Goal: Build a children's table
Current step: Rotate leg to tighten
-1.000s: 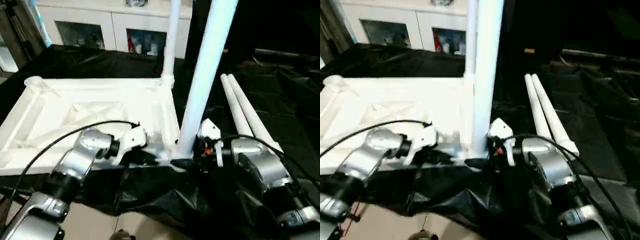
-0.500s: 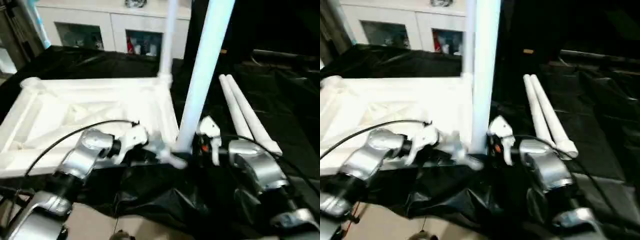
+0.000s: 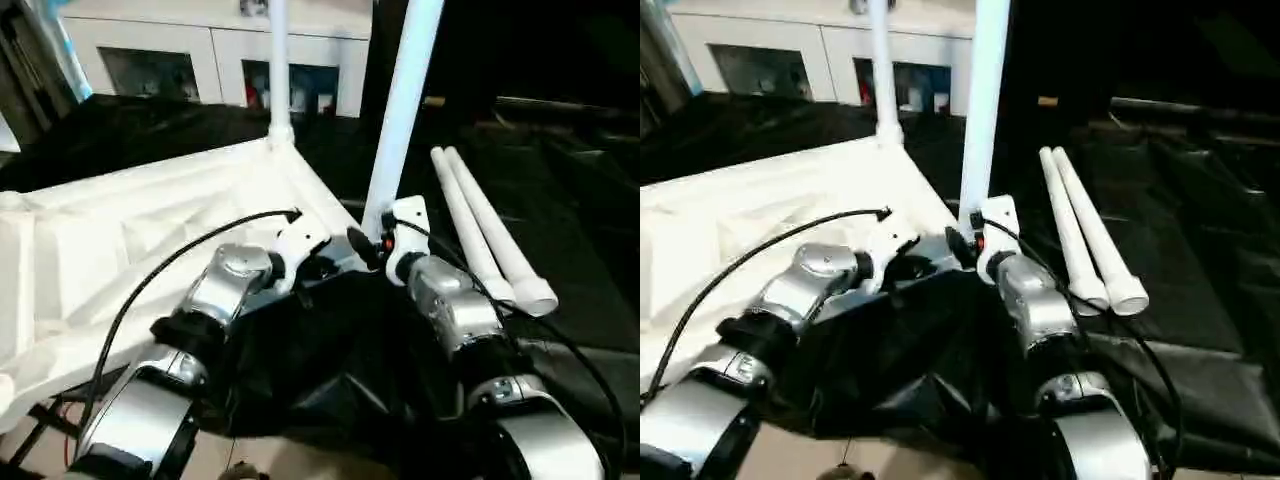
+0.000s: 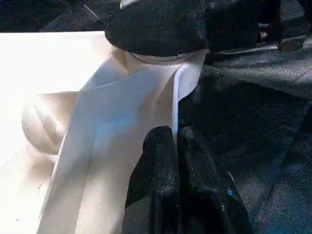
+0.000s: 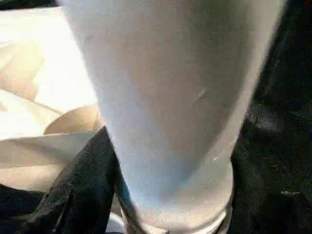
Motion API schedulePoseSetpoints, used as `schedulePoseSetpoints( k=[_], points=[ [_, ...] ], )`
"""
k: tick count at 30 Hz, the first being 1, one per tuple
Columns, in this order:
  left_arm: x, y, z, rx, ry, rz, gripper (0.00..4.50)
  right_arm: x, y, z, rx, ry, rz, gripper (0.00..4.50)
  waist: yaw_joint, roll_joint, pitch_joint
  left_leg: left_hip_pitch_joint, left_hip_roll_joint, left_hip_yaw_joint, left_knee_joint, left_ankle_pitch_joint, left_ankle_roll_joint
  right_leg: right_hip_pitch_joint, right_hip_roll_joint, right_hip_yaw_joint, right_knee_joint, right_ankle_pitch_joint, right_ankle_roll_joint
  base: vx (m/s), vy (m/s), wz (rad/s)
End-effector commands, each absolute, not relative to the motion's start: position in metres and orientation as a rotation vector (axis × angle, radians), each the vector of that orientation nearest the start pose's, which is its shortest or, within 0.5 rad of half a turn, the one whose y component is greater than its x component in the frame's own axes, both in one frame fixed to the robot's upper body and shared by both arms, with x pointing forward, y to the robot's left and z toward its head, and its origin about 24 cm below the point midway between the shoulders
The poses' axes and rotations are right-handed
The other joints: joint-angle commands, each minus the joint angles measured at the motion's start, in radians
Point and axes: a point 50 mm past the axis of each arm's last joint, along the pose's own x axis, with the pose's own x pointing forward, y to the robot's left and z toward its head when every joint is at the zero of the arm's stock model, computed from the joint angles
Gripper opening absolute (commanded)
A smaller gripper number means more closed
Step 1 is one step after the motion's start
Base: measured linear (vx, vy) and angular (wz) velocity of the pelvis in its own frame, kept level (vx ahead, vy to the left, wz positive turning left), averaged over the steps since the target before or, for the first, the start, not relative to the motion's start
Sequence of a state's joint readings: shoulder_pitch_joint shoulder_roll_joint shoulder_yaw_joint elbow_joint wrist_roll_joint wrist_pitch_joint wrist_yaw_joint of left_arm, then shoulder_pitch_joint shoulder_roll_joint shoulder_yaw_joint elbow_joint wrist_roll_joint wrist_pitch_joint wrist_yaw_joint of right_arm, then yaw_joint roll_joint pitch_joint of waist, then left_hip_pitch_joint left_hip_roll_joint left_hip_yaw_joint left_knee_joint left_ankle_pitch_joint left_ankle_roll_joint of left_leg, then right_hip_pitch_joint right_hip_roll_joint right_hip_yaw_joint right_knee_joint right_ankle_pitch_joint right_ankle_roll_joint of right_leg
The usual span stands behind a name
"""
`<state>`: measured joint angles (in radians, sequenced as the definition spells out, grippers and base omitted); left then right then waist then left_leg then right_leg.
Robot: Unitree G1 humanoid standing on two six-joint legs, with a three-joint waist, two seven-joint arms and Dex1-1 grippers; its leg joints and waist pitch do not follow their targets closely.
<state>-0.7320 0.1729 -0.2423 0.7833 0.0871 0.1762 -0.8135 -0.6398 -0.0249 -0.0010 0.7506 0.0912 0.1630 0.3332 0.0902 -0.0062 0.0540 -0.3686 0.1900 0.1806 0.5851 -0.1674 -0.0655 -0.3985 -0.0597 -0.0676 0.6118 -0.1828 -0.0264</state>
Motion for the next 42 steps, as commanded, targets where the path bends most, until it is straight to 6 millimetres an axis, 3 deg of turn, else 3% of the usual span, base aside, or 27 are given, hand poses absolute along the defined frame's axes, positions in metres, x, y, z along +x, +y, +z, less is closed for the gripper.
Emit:
schedulePoseSetpoints(
  k=[1, 6, 9, 11, 12, 13, 20, 21, 25, 30, 35, 39, 42],
  points=[
    [0.346, 0.064, 0.07, 0.338, 0.259, -1.106, 0.0, 0.338, -0.058, 0.032, 0.07, 0.35, 0.679, 3.62, 0.001, -0.01, -0.065, 0.01, 0.039, -0.015, -0.066, -0.19, 0.034, 0.05, -0.093, 0.053, -0.079, -0.226, -0.173, 0.0, 0.0, 0.0],
    [0.334, 0.072, 0.065, 0.36, 0.262, -1.216, 0.0, 0.331, -0.066, 0.036, -0.017, 0.334, 0.85, 3.97, 0.002, -0.009, -0.064, 0.011, 0.043, -0.017, -0.068, -0.205, 0.035, 0.05, -0.093, 0.052, -0.082, -0.262, -0.16, 0.0, 0.0, 0.0],
    [0.326, 0.079, 0.062, 0.385, 0.274, -1.291, 0.0, 0.324, -0.079, 0.041, -0.061, 0.326, 0.987, 3.97, 0.001, -0.006, -0.065, 0.01, 0.044, -0.016, -0.067, -0.203, 0.044, 0.05, -0.09, 0.054, -0.08, -0.234, -0.167, 0.0, 0.0, 0.0],
    [0.326, 0.079, 0.062, 0.385, 0.274, -1.291, 0.0, 0.324, -0.079, 0.041, -0.061, 0.326, 0.987, 3.97, 0.002, -0.005, -0.065, 0.011, 0.046, -0.014, -0.067, -0.202, 0.047, 0.048, -0.09, 0.055, -0.079, -0.221, -0.177, 0.0, 0.0, 0.0],
    [0.322, 0.087, 0.06, 0.413, 0.292, -1.337, 0.0, 0.319, -0.092, 0.044, -0.078, 0.328, 1.064, 3.97, 0.003, -0.001, -0.064, 0.013, 0.044, -0.015, -0.067, -0.208, 0.043, 0.048, -0.089, 0.053, -0.08, -0.232, -0.18, 0.0, 0.0, 0.0],
    [0.32, 0.091, 0.059, 0.421, 0.299, -1.356, 0.0, 0.317, -0.097, 0.046, -0.087, 0.33, 1.093, 3.97, 0.009, -0.004, -0.065, 0.012, 0.048, -0.016, -0.066, -0.21, 0.046, 0.053, -0.09, 0.053, -0.079, -0.23, -0.175, 0.0, 0.0, 0.0],
    [0.311, 0.105, 0.062, 0.427, 0.324, -1.462, 0.0, 0.304, -0.117, 0.049, -0.133, 0.375, 1.231, 3.97, 0.015, -0.002, -0.063, 0.012, 0.05, -0.014, -0.067, -0.22, 0.047, 0.048, -0.088, 0.052, -0.079, -0.237, -0.181, 0.0, 0.0, 0.0],
    [0.308, 0.11, 0.062, 0.429, 0.335, -1.496, 0.0, 0.299, -0.121, 0.051, -0.133, 0.387, 1.267, 3.73, 0.015, 0.0, -0.063, 0.012, 0.048, -0.014, -0.067, -0.225, 0.046, 0.046, -0.088, 0.052, -0.08, -0.248, -0.181, 0.0, 0.0, 0.0],
    [0.305, 0.116, 0.063, 0.431, 0.352, -1.524, 0.0, 0.294, -0.123, 0.052, -0.13, 0.402, 1.303, 3.46, 0.02, -0.001, -0.063, 0.013, 0.05, -0.015, -0.068, -0.226, 0.041, 0.045, -0.088, 0.052, -0.081, -0.27, -0.175, 0.0, 0.0, 0.0],
    [0.302, 0.12, 0.061, 0.431, 0.366, -1.535, 0.0, 0.29, -0.121, 0.051, -0.125, 0.412, 1.327, 2.89, 0.019, -0.002, -0.063, 0.013, 0.048, -0.015, -0.068, -0.225, 0.034, 0.045, -0.088, 0.052, -0.082, -0.276, -0.171, 0.0, 0.0, 0.0],
    [0.304, 0.119, 0.061, 0.422, 0.363, -1.506, 0.0, 0.289, -0.116, 0.05, -0.11, 0.414, 1.322, 2.76, 0.019, -0.003, -0.063, 0.014, 0.048, -0.015, -0.068, -0.229, 0.031, 0.043, -0.088, 0.052, -0.082, -0.279, -0.172, 0.0, 0.0, 0.0],
    [0.313, 0.114, 0.061, 0.401, 0.347, -1.41, 0.0, 0.295, -0.111, 0.043, -0.091, 0.399, 1.213, 2.73, 0.015, -0.005, -0.059, 0.014, 0.045, -0.016, -0.069, -0.242, 0.022, 0.042, -0.09, 0.052, -0.089, -0.339, -0.153, 0.0, 0.0, 0.0],
    [0.328, 0.107, 0.062, 0.396, 0.337, -1.258, 0.0, 0.31, -0.105, 0.033, -0.052, 0.388, 0.985, 2.72, 0.005, -0.006, -0.057, 0.019, 0.041, -0.017, -0.071, -0.27, 0.002, 0.034, -0.091, 0.052, -0.096, -0.394, -0.143, 0.0, 0.0, 0.0]
  ],
)
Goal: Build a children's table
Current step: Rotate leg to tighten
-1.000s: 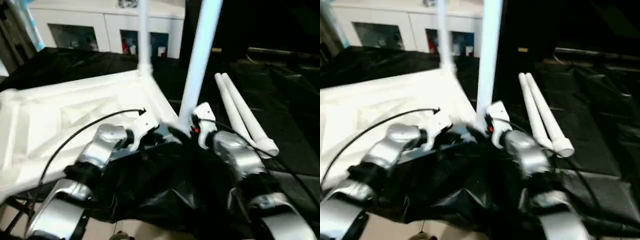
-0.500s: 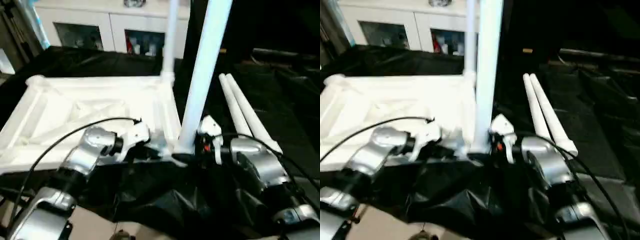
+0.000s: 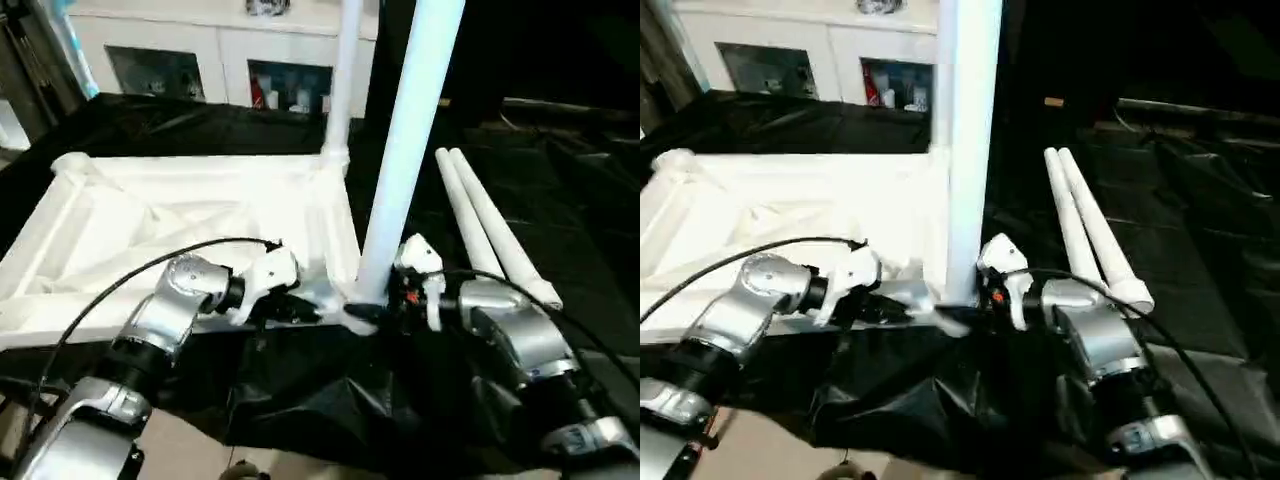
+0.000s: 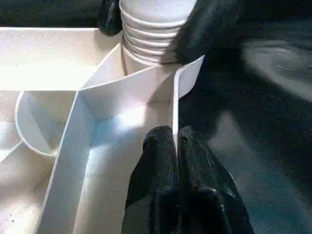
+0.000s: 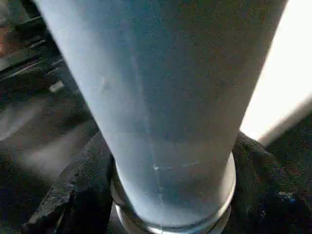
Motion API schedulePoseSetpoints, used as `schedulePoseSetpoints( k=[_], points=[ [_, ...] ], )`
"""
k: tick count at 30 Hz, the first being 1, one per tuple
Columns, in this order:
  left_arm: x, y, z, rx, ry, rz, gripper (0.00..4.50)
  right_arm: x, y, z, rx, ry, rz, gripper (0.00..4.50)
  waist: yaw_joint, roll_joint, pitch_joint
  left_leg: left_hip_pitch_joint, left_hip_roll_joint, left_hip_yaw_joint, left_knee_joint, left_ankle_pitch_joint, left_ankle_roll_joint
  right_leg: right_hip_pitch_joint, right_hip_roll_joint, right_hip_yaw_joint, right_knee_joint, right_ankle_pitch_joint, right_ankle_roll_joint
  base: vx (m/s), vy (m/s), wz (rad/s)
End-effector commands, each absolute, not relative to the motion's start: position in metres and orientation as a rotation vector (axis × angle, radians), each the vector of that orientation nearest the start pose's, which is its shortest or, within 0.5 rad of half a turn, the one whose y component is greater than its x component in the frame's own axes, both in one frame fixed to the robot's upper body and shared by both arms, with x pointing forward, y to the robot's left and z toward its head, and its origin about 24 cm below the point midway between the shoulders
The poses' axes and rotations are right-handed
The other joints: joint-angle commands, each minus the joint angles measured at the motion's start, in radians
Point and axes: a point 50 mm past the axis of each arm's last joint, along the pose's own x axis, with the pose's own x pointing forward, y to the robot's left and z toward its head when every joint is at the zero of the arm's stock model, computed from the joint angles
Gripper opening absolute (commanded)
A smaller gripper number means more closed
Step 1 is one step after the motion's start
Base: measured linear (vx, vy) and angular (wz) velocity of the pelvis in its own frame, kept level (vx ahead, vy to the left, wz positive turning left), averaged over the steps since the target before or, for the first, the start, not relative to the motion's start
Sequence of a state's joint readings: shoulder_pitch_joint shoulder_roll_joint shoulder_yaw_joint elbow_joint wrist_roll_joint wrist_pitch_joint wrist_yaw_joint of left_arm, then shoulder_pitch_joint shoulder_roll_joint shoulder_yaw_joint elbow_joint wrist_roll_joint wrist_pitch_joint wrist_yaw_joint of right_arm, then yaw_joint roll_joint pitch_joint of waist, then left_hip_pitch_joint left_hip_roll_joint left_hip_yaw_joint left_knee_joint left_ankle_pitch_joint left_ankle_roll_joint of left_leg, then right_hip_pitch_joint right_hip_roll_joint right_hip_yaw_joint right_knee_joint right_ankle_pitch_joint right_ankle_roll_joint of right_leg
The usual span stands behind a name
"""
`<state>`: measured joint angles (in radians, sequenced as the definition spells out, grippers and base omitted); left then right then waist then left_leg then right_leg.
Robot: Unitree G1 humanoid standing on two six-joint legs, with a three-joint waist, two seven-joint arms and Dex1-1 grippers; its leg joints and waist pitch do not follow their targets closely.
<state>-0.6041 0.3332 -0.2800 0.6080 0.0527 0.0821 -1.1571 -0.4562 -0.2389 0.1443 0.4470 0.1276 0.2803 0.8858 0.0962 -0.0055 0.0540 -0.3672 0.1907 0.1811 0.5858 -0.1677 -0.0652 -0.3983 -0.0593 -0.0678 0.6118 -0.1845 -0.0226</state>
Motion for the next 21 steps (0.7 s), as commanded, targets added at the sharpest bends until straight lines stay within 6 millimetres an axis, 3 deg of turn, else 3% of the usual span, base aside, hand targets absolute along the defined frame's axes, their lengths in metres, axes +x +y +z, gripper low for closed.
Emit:
schedulePoseSetpoints(
  k=[1, 4, 7, 11, 13, 17, 18, 21],
  points=[
    [0.337, 0.099, 0.063, 0.377, 0.336, -1.181, 0.0, 0.318, -0.098, 0.027, 0.01, 0.402, 0.854, 2.72, -0.007, -0.009, -0.057, 0.016, 0.038, -0.021, -0.072, -0.274, -0.008, 0.038, -0.094, 0.05, -0.097, -0.425, -0.141, 0.0, 0.0, 0.0],
    [0.344, 0.09, 0.065, 0.352, 0.331, -1.122, 0.0, 0.323, -0.088, 0.024, 0.073, 0.411, 0.78, 2.72, -0.013, -0.008, -0.056, 0.019, 0.037, -0.022, -0.07, -0.282, -0.007, 0.036, -0.097, 0.05, -0.107, -0.479, -0.122, 0.0, 0.0, 0.0],
    [0.349, 0.077, 0.068, 0.331, 0.324, -1.074, 0.0, 0.327, -0.072, 0.023, 0.092, 0.409, 0.722, 2.72, -0.009, -0.008, -0.062, 0.013, 0.04, -0.019, -0.071, -0.235, 0.008, 0.038, -0.092, 0.053, -0.098, -0.381, -0.13, 0.0, 0.0, 0.0],
    [0.351, 0.064, 0.069, 0.324, 0.315, -1.061, 0.0, 0.332, -0.056, 0.026, 0.052, 0.383, 0.702, 2.72, -0.011, -0.004, -0.063, 0.013, 0.041, -0.019, -0.071, -0.229, 0.005, 0.041, -0.092, 0.052, -0.09, -0.307, -0.161, 0.0, 0.0, 0.0],
    [0.35, 0.062, 0.069, 0.325, 0.308, -1.079, 0.0, 0.332, -0.052, 0.028, 0.025, 0.361, 0.733, 3.28, -0.01, -0.004, -0.063, 0.012, 0.04, -0.018, -0.071, -0.233, 0.013, 0.043, -0.092, 0.053, -0.088, -0.283, -0.168, 0.0, 0.0, 0.0],
    [0.345, 0.063, 0.066, 0.329, 0.305, -1.127, 0.0, 0.331, -0.052, 0.031, 0.037, 0.352, 0.789, 3.5, -0.009, -0.005, -0.062, 0.011, 0.04, -0.017, -0.07, -0.228, 0.026, 0.046, -0.094, 0.054, -0.089, -0.286, -0.169, 0.0, 0.0, 0.0],
    [0.342, 0.066, 0.064, 0.33, 0.302, -1.162, 0.0, 0.329, -0.056, 0.031, -0.005, 0.342, 0.837, 3.77, -0.008, -0.007, -0.062, 0.011, 0.041, -0.017, -0.071, -0.228, 0.027, 0.046, -0.093, 0.054, -0.089, -0.292, -0.167, 0.0, 0.0, 0.0],
    [0.336, 0.071, 0.063, 0.331, 0.298, -1.215, 0.0, 0.325, -0.063, 0.033, -0.02, 0.334, 0.921, 3.77, -0.007, -0.009, -0.064, 0.009, 0.042, -0.017, -0.07, -0.214, 0.037, 0.05, -0.093, 0.054, -0.084, -0.259, -0.171, 0.0, 0.0, 0.0]
  ],
)
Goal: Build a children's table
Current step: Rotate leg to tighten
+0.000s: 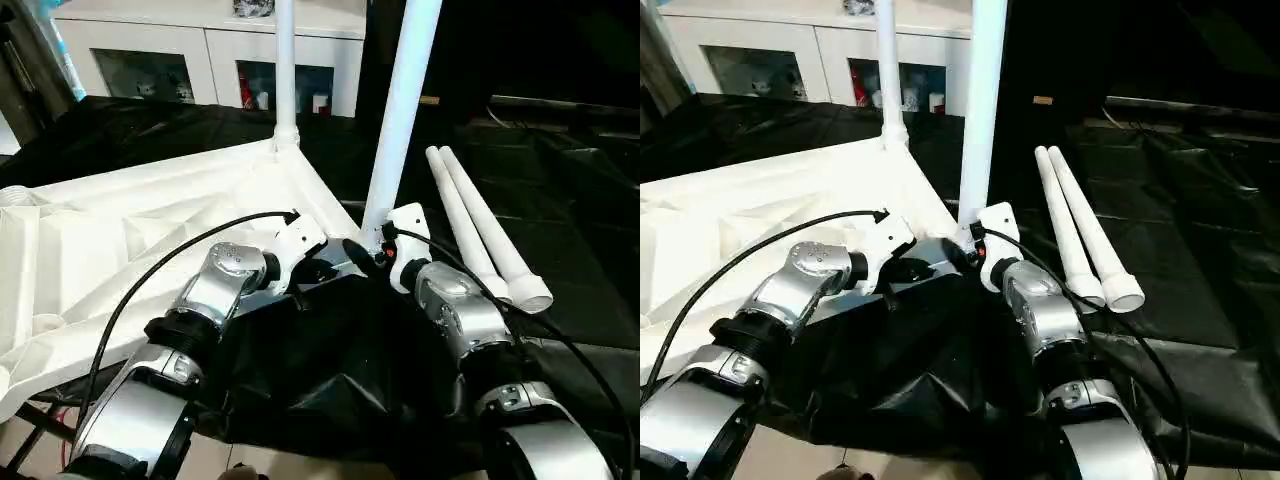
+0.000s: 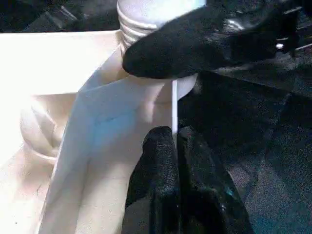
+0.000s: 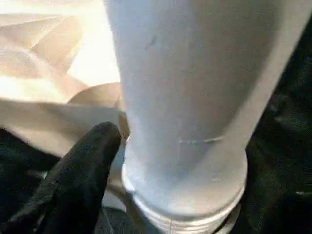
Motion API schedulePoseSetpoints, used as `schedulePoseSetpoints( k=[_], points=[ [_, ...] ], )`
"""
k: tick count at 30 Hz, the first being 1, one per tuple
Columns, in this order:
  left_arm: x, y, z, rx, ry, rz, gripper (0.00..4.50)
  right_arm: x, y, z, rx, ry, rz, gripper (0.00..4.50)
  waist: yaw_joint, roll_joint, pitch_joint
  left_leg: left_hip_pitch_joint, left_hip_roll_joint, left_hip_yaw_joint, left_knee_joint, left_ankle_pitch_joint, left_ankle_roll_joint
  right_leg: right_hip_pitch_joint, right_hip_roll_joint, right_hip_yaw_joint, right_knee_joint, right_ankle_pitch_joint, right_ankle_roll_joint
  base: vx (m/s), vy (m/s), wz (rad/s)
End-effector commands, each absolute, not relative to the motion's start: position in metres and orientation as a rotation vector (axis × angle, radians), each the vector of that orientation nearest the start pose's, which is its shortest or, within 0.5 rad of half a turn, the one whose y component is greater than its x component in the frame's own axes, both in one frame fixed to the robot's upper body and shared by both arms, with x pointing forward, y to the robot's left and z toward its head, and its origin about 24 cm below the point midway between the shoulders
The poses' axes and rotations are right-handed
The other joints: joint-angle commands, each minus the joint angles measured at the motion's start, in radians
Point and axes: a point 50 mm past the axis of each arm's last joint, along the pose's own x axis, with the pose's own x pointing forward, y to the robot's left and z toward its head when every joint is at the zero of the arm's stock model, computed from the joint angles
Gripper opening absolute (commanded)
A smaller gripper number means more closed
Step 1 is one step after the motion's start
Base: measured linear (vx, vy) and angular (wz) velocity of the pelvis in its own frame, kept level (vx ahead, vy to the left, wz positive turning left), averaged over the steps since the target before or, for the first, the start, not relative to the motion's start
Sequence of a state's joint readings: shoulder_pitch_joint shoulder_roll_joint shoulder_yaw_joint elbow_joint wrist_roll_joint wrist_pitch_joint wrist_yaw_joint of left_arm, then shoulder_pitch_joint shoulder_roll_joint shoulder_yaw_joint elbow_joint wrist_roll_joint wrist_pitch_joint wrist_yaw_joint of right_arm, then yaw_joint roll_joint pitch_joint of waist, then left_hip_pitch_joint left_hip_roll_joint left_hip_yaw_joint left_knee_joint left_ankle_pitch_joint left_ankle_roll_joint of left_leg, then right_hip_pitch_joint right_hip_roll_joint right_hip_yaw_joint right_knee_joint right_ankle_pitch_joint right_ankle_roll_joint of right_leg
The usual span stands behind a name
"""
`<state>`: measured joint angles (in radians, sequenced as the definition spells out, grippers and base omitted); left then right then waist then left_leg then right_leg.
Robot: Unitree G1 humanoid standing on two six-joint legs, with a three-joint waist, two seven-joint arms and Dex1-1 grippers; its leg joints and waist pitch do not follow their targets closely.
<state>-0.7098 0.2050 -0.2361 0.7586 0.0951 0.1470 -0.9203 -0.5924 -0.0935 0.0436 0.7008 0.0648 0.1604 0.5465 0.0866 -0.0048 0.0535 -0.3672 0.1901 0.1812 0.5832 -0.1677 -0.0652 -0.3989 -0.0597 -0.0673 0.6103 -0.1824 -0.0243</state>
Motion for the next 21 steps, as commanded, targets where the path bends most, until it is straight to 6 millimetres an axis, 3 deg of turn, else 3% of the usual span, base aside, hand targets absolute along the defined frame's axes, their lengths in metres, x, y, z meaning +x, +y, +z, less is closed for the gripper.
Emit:
schedulePoseSetpoints(
  k=[1, 4, 7, 13, 17, 18, 21],
  points=[
    [0.336, 0.071, 0.062, 0.331, 0.297, -1.217, 0.0, 0.325, -0.064, 0.033, -0.02, 0.333, 0.925, 3.77, 0.003, -0.01, -0.064, 0.008, 0.042, -0.016, -0.066, -0.2, 0.044, 0.051, -0.093, 0.054, -0.081, -0.24, -0.173, 0.0, 0.0, 0.0],
    [0.33, 0.077, 0.061, 0.332, 0.299, -1.273, 0.0, 0.319, -0.074, 0.036, -0.038, 0.326, 1.032, 3.77, 0.004, -0.011, -0.065, 0.005, 0.042, -0.015, -0.064, -0.178, 0.06, 0.054, -0.092, 0.054, -0.077, -0.203, -0.181, 0.0, 0.0, 0.0],
    [0.325, 0.085, 0.059, 0.355, 0.308, -1.323, 0.0, 0.313, -0.087, 0.037, -0.069, 0.344, 1.13, 3.77, 0.01, -0.01, -0.062, 0.007, 0.044, -0.013, -0.064, -0.187, 0.067, 0.053, -0.09, 0.052, -0.081, -0.235, -0.179, 0.0, 0.0, 0.0],
    [0.312, 0.102, 0.059, 0.407, 0.339, -1.443, 0.0, 0.302, -0.112, 0.042, -0.107, 0.376, 1.26, 3.77, 0.018, -0.007, -0.062, 0.009, 0.049, -0.015, -0.067, -0.212, 0.055, 0.05, -0.091, 0.051, -0.082, -0.274, -0.172, 0.0, 0.0, 0.0],
    [0.306, 0.108, 0.06, 0.416, 0.348, -1.491, 0.0, 0.298, -0.116, 0.044, -0.114, 0.384, 1.301, 3.77, 0.018, -0.007, -0.062, 0.009, 0.049, -0.014, -0.067, -0.208, 0.056, 0.047, -0.089, 0.051, -0.079, -0.258, -0.181, 0.0, 0.0, 0.0],
    [0.305, 0.111, 0.06, 0.419, 0.353, -1.502, 0.0, 0.296, -0.118, 0.045, -0.117, 0.389, 1.317, 3.55, 0.017, -0.006, -0.062, 0.009, 0.049, -0.014, -0.067, -0.211, 0.054, 0.046, -0.089, 0.051, -0.079, -0.262, -0.182, 0.0, 0.0, 0.0],
    [0.303, 0.114, 0.06, 0.42, 0.36, -1.512, 0.0, 0.294, -0.118, 0.045, -0.106, 0.392, 1.327, 3.47, 0.017, -0.006, -0.062, 0.011, 0.048, -0.014, -0.067, -0.217, 0.05, 0.045, -0.089, 0.051, -0.081, -0.28, -0.178, 0.0, 0.0, 0.0]
  ],
)
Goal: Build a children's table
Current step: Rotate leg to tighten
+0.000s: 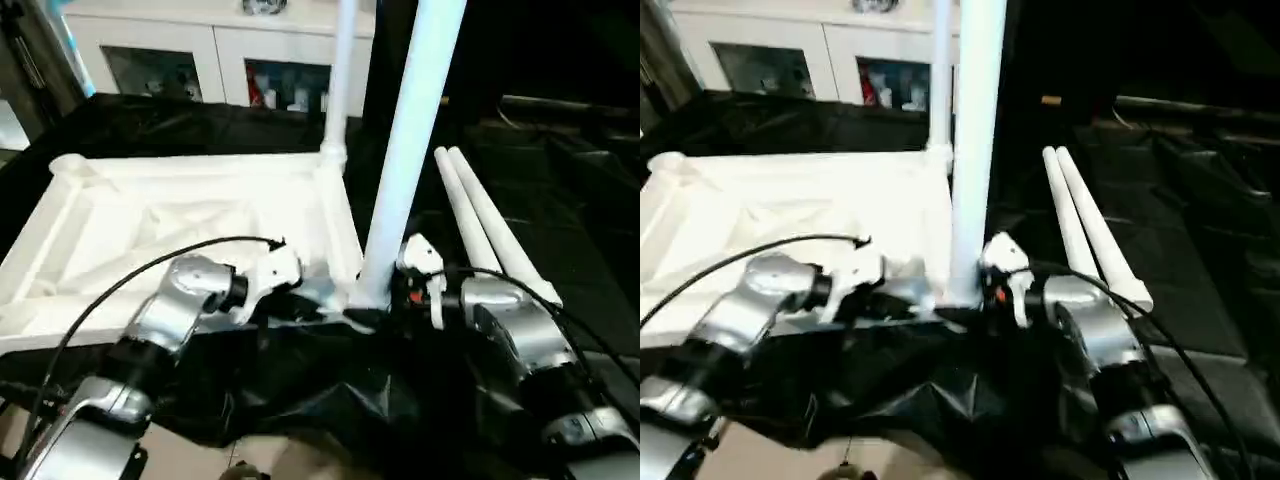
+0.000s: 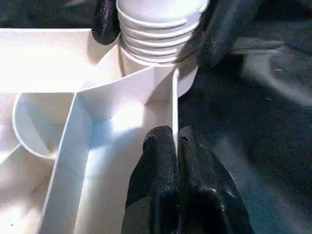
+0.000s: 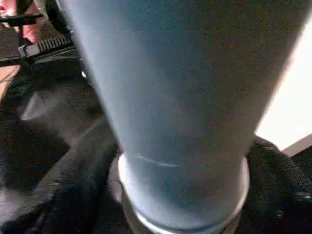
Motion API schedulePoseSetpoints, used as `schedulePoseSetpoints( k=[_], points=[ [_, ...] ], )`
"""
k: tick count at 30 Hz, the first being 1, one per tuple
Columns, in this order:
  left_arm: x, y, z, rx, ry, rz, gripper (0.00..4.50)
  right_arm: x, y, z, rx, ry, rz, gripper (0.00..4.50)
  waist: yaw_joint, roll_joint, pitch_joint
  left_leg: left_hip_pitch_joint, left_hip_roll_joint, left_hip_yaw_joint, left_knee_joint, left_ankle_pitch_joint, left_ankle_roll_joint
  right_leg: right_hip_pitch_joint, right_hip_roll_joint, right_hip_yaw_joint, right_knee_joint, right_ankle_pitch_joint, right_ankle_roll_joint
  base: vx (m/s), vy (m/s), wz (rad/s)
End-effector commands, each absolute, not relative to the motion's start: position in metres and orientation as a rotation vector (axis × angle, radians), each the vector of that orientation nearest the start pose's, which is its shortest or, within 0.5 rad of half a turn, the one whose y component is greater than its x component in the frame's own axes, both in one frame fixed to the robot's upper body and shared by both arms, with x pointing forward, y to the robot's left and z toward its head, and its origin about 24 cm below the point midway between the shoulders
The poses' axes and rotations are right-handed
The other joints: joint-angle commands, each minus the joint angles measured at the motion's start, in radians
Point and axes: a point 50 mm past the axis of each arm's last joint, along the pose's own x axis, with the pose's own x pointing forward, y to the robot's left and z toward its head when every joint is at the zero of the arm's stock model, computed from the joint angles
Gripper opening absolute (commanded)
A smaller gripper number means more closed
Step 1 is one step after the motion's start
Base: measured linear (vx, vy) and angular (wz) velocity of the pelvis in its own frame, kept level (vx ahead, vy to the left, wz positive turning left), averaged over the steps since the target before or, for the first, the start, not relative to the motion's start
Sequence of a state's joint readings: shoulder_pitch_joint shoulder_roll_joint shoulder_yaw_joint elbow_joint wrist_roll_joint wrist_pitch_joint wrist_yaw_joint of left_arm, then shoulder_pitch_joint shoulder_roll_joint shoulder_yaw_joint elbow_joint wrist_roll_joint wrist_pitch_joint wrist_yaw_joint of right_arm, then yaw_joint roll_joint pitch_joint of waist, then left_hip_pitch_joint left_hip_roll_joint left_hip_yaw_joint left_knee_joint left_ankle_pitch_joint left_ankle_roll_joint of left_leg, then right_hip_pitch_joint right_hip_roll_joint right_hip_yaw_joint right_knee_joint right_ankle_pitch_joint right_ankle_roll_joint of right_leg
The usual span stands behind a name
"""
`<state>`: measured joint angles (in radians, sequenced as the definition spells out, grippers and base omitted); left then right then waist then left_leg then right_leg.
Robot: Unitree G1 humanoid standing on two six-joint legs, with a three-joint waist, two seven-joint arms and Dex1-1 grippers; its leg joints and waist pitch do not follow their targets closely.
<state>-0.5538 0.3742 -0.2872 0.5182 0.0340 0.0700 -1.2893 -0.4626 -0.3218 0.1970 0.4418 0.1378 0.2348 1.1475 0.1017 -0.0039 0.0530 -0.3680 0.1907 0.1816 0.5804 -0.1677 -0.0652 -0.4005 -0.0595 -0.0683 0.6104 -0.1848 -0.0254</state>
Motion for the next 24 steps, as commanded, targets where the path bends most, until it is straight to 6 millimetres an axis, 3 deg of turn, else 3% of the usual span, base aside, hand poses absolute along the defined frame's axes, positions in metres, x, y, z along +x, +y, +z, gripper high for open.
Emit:
schedulePoseSetpoints(
  k=[1, 7, 11, 12, 15, 18, 20, 21, 24],
  points=[
    [0.302, 0.115, 0.06, 0.417, 0.362, -1.517, 0.0, 0.294, -0.118, 0.045, -0.096, 0.392, 1.33, 3.3, 0.002, -0.007, -0.061, 0.012, 0.047, -0.015, -0.064, -0.219, 0.047, 0.046, -0.088, 0.052, -0.083, -0.288, -0.175, 0.0, 0.0, 0.0],
    [0.298, 0.116, 0.06, 0.401, 0.366, -1.526, 0.0, 0.287, -0.113, 0.043, -0.076, 0.412, 1.364, 2.91, 0.003, -0.01, -0.062, 0.011, 0.047, -0.014, -0.064, -0.205, 0.048, 0.046, -0.088, 0.053, -0.08, -0.267, -0.174, 0.0, 0.0, 0.0],
    [0.304, 0.113, 0.059, 0.416, 0.362, -1.452, 0.0, 0.292, -0.11, 0.04, -0.074, 0.389, 1.286, 2.87, 0.001, -0.012, -0.058, 0.011, 0.045, -0.015, -0.065, -0.221, 0.041, 0.045, -0.091, 0.053, -0.088, -0.325, -0.158, 0.0, 0.0, 0.0],
    [0.312, 0.111, 0.059, 0.399, 0.354, -1.377, 0.0, 0.301, -0.107, 0.035, -0.08, 0.389, 1.146, 2.85, -0.002, -0.014, -0.057, 0.012, 0.045, -0.015, -0.066, -0.227, 0.033, 0.04, -0.091, 0.054, -0.089, -0.346, -0.153, 0.0, 0.0, 0.0],
    [0.32, 0.107, 0.061, 0.372, 0.34, -1.296, 0.0, 0.309, -0.104, 0.03, -0.069, 0.389, 1.017, 2.85, -0.013, -0.015, -0.055, 0.015, 0.041, -0.02, -0.068, -0.259, 0.007, 0.041, -0.094, 0.05, -0.096, -0.423, -0.136, 0.0, 0.0, 0.0],
    [0.334, 0.095, 0.064, 0.334, 0.33, -1.172, 0.0, 0.322, -0.096, 0.022, 0.002, 0.423, 0.791, 2.82, -0.02, -0.015, -0.054, 0.019, 0.038, -0.021, -0.067, -0.269, 0.006, 0.035, -0.093, 0.051, -0.104, -0.481, -0.114, 0.0, 0.0, 0.0],
    [0.336, 0.092, 0.065, 0.33, 0.329, -1.145, 0.0, 0.325, -0.093, 0.021, 0.025, 0.428, 0.743, 2.81, -0.023, -0.014, -0.054, 0.019, 0.038, -0.021, -0.068, -0.268, 0.001, 0.033, -0.093, 0.051, -0.105, -0.476, -0.113, 0.0, 0.0, 0.0],
    [0.342, 0.085, 0.065, 0.313, 0.328, -1.092, 0.0, 0.33, -0.087, 0.019, 0.069, 0.434, 0.651, 2.81, -0.02, -0.014, -0.057, 0.019, 0.039, -0.019, -0.066, -0.253, 0.005, 0.034, -0.093, 0.054, -0.103, -0.437, -0.116, 0.0, 0.0, 0.0],
    [0.347, 0.076, 0.066, 0.292, 0.321, -1.039, 0.0, 0.334, -0.077, 0.019, 0.073, 0.421, 0.588, 2.81, -0.017, -0.012, -0.063, 0.016, 0.041, -0.019, -0.066, -0.222, 0.003, 0.038, -0.093, 0.054, -0.092, -0.355, -0.136, 0.0, 0.0, 0.0]
  ],
)
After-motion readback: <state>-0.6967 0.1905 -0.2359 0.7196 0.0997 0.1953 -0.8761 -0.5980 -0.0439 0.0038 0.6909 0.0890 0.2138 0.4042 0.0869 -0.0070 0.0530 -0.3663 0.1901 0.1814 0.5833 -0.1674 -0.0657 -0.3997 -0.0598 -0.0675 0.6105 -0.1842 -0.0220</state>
